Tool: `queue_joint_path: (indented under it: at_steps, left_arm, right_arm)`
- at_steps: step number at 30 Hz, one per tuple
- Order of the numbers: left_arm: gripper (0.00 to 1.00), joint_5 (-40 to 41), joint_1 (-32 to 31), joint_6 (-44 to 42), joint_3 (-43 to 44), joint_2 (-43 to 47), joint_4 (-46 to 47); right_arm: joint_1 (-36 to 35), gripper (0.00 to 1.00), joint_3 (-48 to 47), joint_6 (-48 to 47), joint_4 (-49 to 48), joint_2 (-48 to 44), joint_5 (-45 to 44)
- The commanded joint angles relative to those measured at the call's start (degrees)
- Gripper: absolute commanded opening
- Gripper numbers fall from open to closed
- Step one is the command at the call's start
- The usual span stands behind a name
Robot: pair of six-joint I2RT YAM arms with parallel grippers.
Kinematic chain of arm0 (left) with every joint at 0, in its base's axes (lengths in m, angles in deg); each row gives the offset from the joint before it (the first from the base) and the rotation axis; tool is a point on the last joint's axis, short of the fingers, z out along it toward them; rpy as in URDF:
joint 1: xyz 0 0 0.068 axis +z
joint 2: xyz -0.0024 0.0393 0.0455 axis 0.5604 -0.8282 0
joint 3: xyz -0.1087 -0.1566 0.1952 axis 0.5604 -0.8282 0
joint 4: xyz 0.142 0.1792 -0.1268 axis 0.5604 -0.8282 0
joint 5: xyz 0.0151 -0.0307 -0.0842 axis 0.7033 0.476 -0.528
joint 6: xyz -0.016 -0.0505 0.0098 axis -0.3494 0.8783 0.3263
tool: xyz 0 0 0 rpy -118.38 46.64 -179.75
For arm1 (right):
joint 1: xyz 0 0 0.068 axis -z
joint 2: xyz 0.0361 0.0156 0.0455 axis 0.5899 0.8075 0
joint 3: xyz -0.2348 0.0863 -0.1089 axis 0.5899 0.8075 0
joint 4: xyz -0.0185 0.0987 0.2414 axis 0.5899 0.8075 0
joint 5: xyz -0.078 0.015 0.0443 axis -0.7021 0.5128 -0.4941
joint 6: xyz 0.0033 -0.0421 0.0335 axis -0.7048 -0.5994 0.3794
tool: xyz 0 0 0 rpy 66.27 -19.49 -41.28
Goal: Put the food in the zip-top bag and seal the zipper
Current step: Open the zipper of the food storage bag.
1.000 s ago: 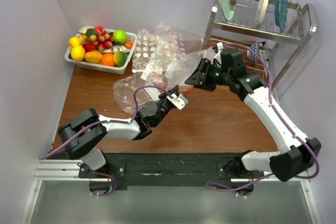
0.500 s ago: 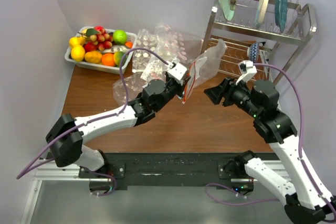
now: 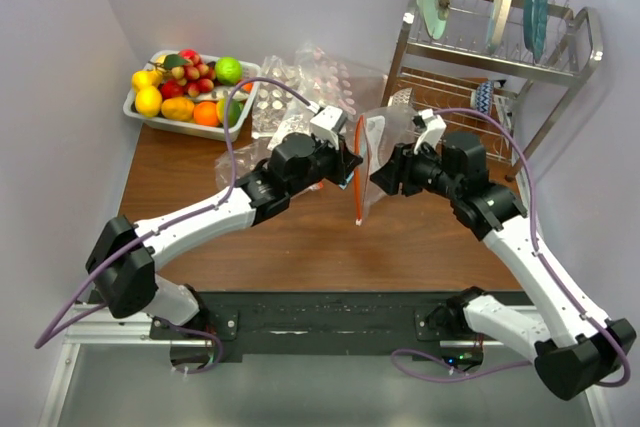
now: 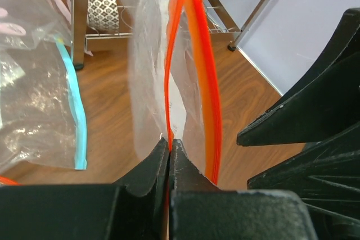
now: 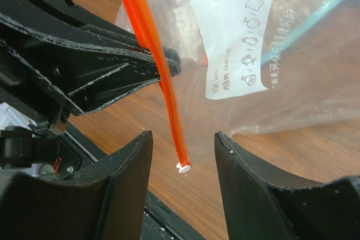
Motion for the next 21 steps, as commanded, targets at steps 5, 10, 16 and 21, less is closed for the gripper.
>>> queue_joint_path:
  at_steps: [5, 10, 16, 21]
  left_arm:
    - [0.00, -5.6, 2.1, 5.3, 1.2, -0.5, -0.4]
    - [0.00, -6.2, 2.6, 5.7, 1.2, -1.0, -0.4]
    - [0.00, -7.5, 3.2, 6.0, 1.2, -1.3, -0.8]
    - [0.00, -7.3, 4.3, 5.7, 1.1, -1.8, -2.9]
  right_arm:
    - [-3.6, 0.51, -1.1, -2.5, -2.8, 3.8, -1.3]
    - [-5.7, 0.46, -2.0, -2.7, -2.4, 6.2, -5.2]
    - [-6.9, 0.33, -3.4, -3.4, -2.4, 9.7, -8.4]
    - [-7.3, 0.02, -5.9, -3.5, -0.2, 10.1, -12.9]
